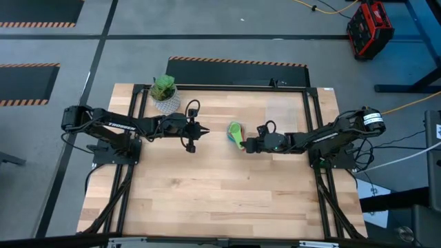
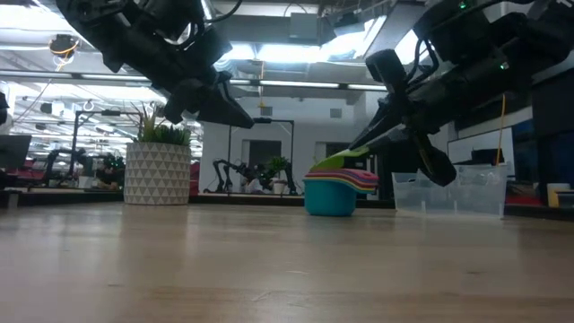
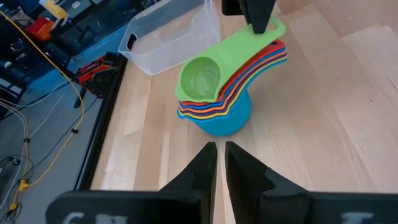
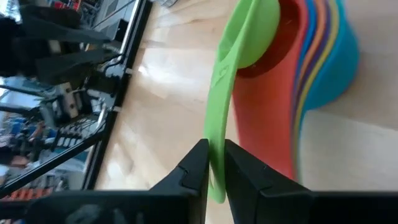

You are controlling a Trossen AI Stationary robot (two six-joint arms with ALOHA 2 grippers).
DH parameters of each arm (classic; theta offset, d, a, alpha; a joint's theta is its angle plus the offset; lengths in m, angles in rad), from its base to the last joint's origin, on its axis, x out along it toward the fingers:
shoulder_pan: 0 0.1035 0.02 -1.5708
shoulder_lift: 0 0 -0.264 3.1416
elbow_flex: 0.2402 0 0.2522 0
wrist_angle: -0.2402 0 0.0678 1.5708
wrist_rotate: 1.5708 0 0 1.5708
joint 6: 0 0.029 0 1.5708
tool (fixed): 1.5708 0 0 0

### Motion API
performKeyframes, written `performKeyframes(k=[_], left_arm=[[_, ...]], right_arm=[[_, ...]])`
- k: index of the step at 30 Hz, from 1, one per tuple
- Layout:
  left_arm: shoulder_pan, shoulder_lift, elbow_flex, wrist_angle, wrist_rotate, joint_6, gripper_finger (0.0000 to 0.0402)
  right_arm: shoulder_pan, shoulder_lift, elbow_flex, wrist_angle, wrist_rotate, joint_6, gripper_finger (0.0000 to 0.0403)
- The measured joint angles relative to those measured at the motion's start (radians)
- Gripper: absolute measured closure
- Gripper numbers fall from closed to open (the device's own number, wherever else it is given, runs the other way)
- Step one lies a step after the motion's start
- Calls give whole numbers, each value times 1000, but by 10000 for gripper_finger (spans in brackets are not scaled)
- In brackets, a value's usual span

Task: Nest measuring cups in basket

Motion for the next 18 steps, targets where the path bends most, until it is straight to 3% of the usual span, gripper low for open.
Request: performKeyframes(k=[13, 18], left_arm=[[0, 0, 0, 0, 0, 0, 374], [0, 0, 0, 0, 0, 0, 374]], right_arm=[[0, 0, 0, -7, 17, -2, 354], [0, 0, 0, 19, 8, -74, 354]])
